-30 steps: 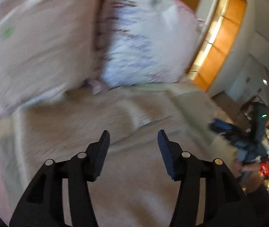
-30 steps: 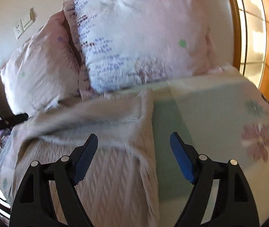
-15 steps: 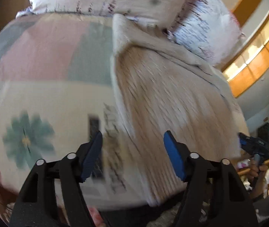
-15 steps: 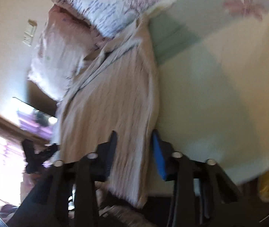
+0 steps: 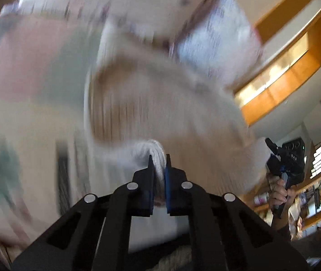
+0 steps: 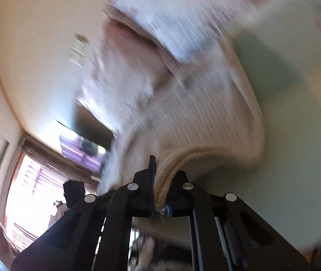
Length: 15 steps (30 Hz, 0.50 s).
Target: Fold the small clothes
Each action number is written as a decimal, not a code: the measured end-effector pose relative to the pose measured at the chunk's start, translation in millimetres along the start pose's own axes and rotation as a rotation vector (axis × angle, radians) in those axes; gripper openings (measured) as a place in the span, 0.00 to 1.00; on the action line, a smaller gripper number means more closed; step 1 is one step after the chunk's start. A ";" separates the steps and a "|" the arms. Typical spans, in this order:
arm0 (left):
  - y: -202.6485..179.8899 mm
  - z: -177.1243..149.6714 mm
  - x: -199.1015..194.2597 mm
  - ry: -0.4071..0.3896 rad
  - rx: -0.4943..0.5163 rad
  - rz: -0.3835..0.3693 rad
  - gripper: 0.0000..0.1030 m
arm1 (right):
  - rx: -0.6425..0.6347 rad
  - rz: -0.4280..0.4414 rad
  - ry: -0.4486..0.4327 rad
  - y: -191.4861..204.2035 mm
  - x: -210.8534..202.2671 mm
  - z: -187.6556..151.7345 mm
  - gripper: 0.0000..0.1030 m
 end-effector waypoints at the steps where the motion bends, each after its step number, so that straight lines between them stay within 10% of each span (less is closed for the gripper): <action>1: 2.0 32.7 -2.9 -0.070 0.015 0.009 0.07 | -0.016 0.017 -0.033 5.8 8.0 18.9 0.08; 7: 18.2 171.9 42.3 -0.272 0.044 0.131 0.07 | -0.027 0.009 -0.189 -3.1 96.0 127.5 0.08; 11: 54.2 210.0 120.0 -0.174 -0.036 0.265 0.15 | 0.039 -0.321 -0.137 -64.5 180.5 160.7 0.21; 15: 78.4 202.9 116.7 -0.178 -0.140 0.215 0.61 | 0.095 -0.331 -0.068 -83.9 184.3 150.6 0.60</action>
Point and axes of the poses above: each gripper's, at about its wrist camera, not at the fingertips, and x roughly the way its jaws point, y to its left, z to its top, the point moved 2 cm from there along x, roughly the way its jaws point, and after that the axes turned 4 degrees about -y, right-handed, at the moved point
